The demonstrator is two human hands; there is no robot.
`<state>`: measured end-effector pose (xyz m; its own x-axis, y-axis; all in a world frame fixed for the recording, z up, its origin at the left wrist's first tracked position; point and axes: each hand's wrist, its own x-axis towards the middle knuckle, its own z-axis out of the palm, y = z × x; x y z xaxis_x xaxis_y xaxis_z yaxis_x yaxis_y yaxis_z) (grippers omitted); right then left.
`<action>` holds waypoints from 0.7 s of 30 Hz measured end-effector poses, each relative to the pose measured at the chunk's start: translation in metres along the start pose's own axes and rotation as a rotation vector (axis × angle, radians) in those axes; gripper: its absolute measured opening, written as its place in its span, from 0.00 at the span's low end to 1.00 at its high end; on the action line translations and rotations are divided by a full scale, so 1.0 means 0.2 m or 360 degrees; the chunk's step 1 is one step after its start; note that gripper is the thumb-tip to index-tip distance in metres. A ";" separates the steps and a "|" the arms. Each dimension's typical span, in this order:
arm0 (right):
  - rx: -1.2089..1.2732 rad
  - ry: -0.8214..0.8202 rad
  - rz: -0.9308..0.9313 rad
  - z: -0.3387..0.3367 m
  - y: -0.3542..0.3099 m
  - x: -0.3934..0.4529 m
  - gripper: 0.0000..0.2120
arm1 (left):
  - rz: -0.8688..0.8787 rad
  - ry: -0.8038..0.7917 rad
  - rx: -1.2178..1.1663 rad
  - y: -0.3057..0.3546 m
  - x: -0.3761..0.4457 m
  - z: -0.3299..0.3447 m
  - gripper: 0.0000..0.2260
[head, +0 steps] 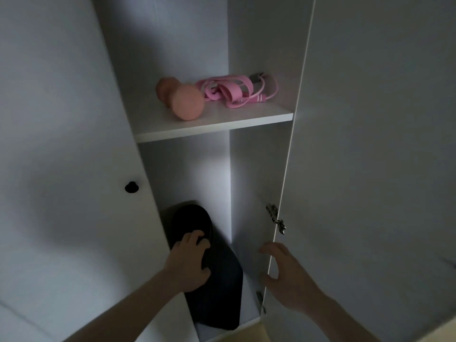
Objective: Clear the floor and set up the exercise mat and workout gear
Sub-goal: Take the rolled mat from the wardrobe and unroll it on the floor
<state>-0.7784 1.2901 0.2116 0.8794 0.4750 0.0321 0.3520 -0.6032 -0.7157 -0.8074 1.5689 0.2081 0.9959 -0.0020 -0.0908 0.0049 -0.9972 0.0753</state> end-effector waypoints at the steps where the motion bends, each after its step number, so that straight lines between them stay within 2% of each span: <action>1: -0.0011 -0.0036 0.0005 0.01 0.04 0.03 0.23 | -0.0058 -0.0110 -0.0047 0.01 0.06 0.06 0.30; 5: -0.0022 -0.0173 0.0113 0.07 0.22 0.16 0.22 | -0.0300 -0.0468 -0.0276 0.00 0.33 0.29 0.31; 9: 0.0013 -0.0269 0.0256 0.13 0.32 0.25 0.23 | -0.0456 -0.0643 -0.0307 -0.06 0.57 0.43 0.35; 15: -0.0012 -0.0282 0.0400 0.23 0.44 0.43 0.23 | -0.0561 -0.0676 -0.0232 -0.18 1.00 0.61 0.32; 21: 0.0113 -0.0309 0.0552 0.43 0.60 0.66 0.21 | -0.0753 -0.0704 -0.0219 -0.36 1.33 0.95 0.43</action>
<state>-0.6482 1.3348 0.0697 0.8629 0.3673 -0.3470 0.0162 -0.7066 -0.7075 -0.5595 1.6250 -0.0102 0.7523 0.3741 -0.5424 0.4737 -0.8792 0.0506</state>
